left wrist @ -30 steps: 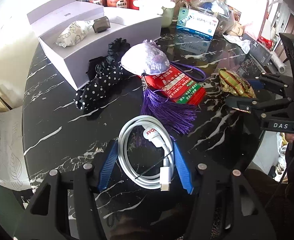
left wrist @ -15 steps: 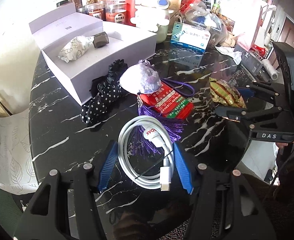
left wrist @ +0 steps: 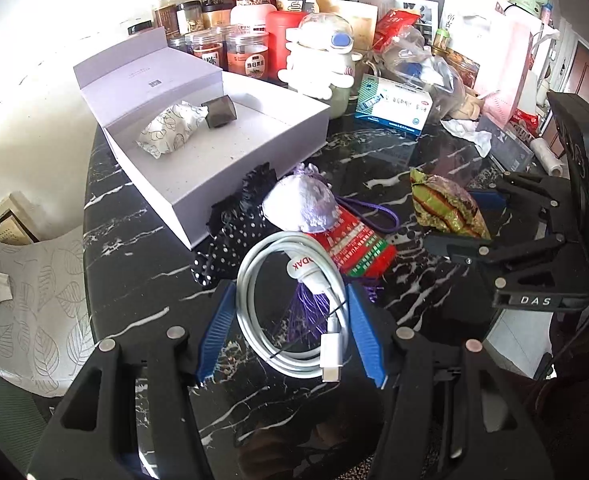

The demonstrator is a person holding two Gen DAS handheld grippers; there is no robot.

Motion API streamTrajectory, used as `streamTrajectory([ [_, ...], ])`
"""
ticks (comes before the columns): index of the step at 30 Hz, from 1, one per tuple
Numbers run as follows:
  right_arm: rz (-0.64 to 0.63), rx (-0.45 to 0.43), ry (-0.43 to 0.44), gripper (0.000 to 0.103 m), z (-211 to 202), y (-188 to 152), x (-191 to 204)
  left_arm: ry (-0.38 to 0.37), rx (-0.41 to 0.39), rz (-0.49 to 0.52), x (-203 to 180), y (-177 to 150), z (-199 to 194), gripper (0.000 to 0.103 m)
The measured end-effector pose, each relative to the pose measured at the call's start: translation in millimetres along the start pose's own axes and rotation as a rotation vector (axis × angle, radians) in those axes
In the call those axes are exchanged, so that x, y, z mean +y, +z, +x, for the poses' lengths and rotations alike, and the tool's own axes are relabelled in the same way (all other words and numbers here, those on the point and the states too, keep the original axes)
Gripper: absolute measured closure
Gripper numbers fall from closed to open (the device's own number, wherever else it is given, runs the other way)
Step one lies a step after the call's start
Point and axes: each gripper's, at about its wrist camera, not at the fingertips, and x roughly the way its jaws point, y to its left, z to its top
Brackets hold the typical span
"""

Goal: Organize objects
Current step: 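Lift and carry the cable and brown snack bag toward the white box, then lower the cable and brown snack bag over the box interior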

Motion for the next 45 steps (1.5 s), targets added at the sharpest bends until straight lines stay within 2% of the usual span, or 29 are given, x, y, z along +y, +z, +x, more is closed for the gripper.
streamTrajectory([
  [23,-0.118,-0.051,0.096,0.047,23.3,73.6,5.5,0.042,-0.016,-0.013,26.2,59.5,10.9,0.048],
  [45,-0.178,-0.079,0.137,0.047,69.1,152.7,-5.9,0.090,-0.030,-0.059,84.0,129.4,46.7,0.048],
])
